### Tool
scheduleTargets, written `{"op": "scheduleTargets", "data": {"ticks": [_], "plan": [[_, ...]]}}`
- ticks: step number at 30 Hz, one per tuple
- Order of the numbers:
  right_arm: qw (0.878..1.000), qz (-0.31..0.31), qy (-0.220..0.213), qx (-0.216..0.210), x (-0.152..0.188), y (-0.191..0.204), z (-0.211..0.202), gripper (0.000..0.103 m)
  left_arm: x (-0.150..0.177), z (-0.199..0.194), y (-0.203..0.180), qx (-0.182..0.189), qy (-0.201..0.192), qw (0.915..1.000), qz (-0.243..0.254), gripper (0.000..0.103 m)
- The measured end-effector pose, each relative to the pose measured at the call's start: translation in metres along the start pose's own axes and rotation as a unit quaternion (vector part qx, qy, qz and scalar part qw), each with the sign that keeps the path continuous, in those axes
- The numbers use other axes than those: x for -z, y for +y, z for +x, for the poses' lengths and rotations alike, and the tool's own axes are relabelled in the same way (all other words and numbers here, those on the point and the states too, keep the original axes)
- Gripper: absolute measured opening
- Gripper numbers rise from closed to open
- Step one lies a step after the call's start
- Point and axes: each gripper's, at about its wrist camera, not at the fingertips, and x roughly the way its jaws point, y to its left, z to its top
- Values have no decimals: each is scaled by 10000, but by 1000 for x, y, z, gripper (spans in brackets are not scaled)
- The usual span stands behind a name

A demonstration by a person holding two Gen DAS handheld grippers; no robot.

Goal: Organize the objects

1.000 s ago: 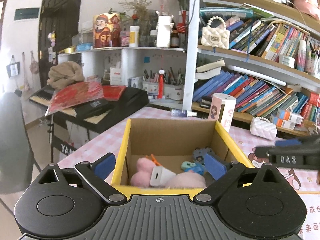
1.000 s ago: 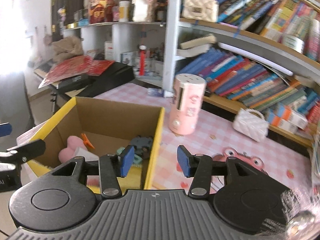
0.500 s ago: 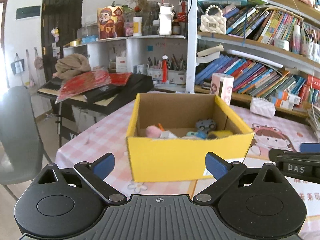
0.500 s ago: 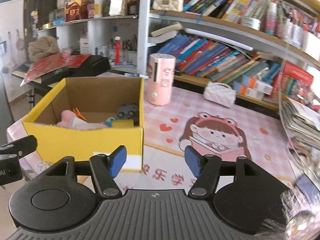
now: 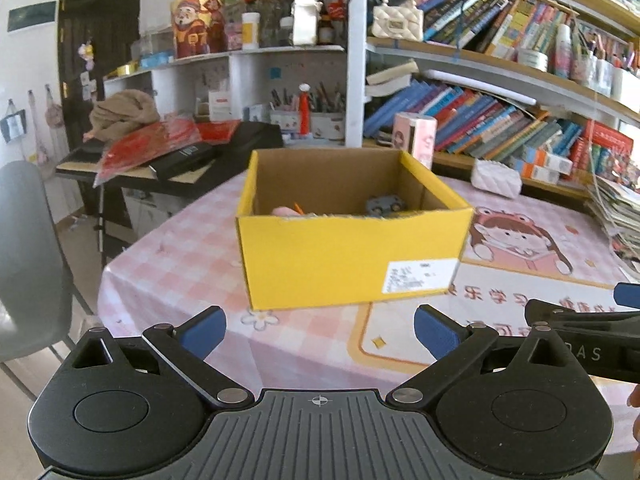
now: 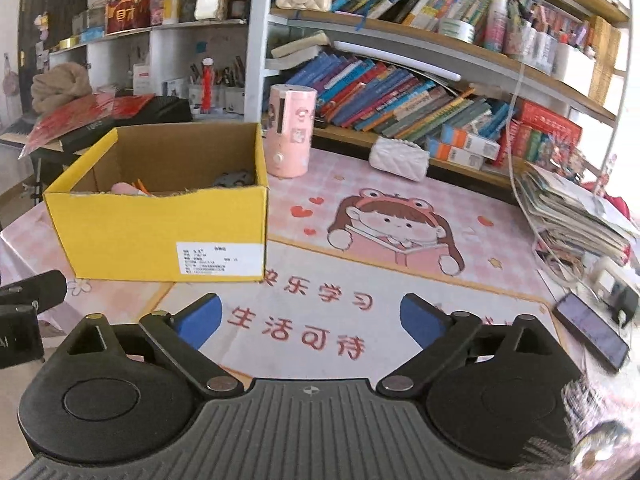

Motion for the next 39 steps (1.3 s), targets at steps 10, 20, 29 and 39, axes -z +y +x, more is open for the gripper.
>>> {"op": "scheduleTargets", "data": {"ticks": [10,20,29,39], "plan": [[9979,292,111,567,22,-15,-20,103,11,-2,-19,371,260,9986,280,102],[9914,533,348,1140,27,-30,-20,103,13,-4,-51,476,239,9961,702,102],[9882,632,286,1369,38,-43,-29,103,14,-2,-68,518,289,9947,841,102],[9865,685,355,1445,43,-52,-30,103,16,-6,-80,465,328,9945,878,102]]}}
